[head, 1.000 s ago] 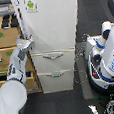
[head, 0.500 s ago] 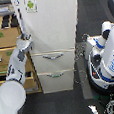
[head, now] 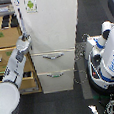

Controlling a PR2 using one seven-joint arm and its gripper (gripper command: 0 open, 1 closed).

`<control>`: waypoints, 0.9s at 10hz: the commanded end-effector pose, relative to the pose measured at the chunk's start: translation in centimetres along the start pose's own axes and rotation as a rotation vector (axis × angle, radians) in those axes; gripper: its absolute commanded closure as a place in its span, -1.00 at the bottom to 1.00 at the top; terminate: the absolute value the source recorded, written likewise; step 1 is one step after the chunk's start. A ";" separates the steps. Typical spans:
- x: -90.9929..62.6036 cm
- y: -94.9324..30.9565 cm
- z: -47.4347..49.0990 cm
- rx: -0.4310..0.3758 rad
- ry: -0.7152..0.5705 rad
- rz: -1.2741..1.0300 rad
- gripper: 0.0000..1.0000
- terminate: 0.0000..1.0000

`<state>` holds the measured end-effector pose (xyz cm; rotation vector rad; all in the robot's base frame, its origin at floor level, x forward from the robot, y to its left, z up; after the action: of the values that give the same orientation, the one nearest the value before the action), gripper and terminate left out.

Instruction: Opening the fridge

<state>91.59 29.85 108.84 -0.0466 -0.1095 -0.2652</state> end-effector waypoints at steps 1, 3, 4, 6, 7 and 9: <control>-0.3 -0.6 -1.1 0.001 0.015 -0.007 1.00 -1.00; -0.3 -0.7 -2.1 0.005 0.030 -0.009 1.00 -1.00; -0.4 -0.6 -2.5 0.005 0.037 -0.007 1.00 -1.00; -2.1 -2.0 0.1 -0.079 0.004 -0.055 1.00 -1.00; -6.9 -4.4 7.0 -0.112 -0.078 -0.172 1.00 -1.00; -22.7 -6.9 23.6 -0.138 -0.256 -0.364 1.00 -1.00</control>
<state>89.35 29.39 108.86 -0.0910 -0.0852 -0.3107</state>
